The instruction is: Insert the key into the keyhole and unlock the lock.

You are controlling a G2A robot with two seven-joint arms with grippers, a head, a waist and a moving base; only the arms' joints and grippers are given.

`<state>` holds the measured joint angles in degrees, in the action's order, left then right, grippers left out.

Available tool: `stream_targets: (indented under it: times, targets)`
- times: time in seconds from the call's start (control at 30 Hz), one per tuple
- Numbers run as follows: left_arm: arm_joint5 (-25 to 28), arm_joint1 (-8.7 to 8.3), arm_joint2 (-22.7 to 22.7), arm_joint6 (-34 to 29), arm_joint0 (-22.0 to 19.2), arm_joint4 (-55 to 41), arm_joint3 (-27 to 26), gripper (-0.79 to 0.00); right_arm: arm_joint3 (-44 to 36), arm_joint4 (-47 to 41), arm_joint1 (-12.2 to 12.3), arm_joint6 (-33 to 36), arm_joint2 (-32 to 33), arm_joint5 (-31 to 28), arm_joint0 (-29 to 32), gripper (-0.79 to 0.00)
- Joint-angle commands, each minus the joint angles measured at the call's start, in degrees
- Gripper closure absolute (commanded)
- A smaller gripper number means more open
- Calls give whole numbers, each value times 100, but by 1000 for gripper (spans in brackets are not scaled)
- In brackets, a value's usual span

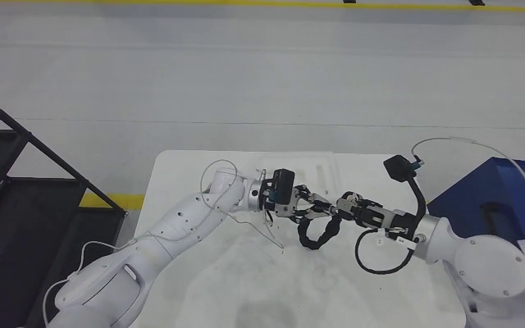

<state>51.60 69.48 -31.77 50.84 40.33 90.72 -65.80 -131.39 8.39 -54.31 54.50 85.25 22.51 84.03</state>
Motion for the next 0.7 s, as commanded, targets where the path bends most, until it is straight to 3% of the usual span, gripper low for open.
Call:
stream_targets:
  times: [0.0,0.67]
  targets:
    - [4,12,-1,78,3,10,41,0,-2,-21,1,-32,-8,-8,5,0]
    - [-155,14,60,340,73,-346,135,0,22,-330,4,-328,75,-290,145,0]
